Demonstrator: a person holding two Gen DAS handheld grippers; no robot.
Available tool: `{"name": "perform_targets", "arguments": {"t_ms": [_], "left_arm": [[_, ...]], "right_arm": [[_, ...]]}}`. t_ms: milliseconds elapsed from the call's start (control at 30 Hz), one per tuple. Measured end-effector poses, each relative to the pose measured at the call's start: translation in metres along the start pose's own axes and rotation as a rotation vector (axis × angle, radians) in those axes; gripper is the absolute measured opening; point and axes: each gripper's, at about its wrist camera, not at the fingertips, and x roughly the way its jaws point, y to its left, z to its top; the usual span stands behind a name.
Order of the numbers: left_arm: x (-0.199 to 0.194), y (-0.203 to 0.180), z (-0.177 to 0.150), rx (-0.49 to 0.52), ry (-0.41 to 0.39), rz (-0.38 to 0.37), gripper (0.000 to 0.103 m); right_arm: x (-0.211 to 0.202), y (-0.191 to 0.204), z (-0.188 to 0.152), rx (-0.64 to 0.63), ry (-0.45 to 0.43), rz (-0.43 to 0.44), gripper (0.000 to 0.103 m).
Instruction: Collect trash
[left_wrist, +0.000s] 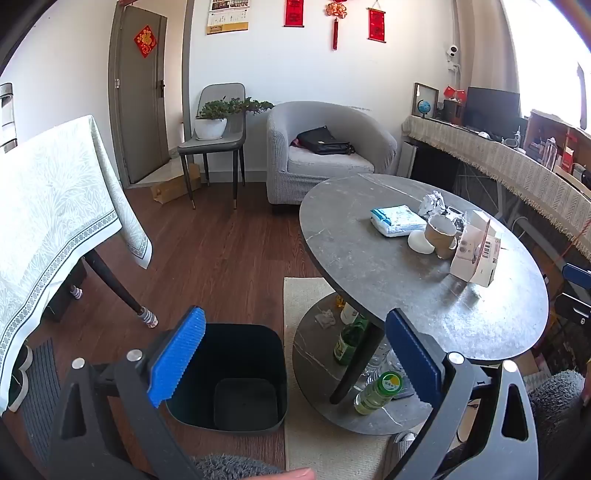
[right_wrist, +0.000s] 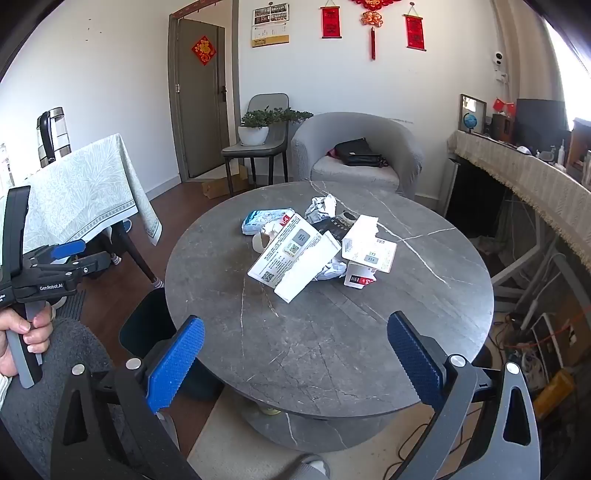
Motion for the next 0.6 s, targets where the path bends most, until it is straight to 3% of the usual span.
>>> {"name": "perform_targets", "arguments": {"t_ms": [600], "left_arm": [[-0.0025, -0.0009, 0.0007, -0.017, 0.007, -0.010, 0.100]], "right_arm": [[0.0006, 0.0003, -0.0002, -0.007, 0.001, -0.006, 0.100]]}}
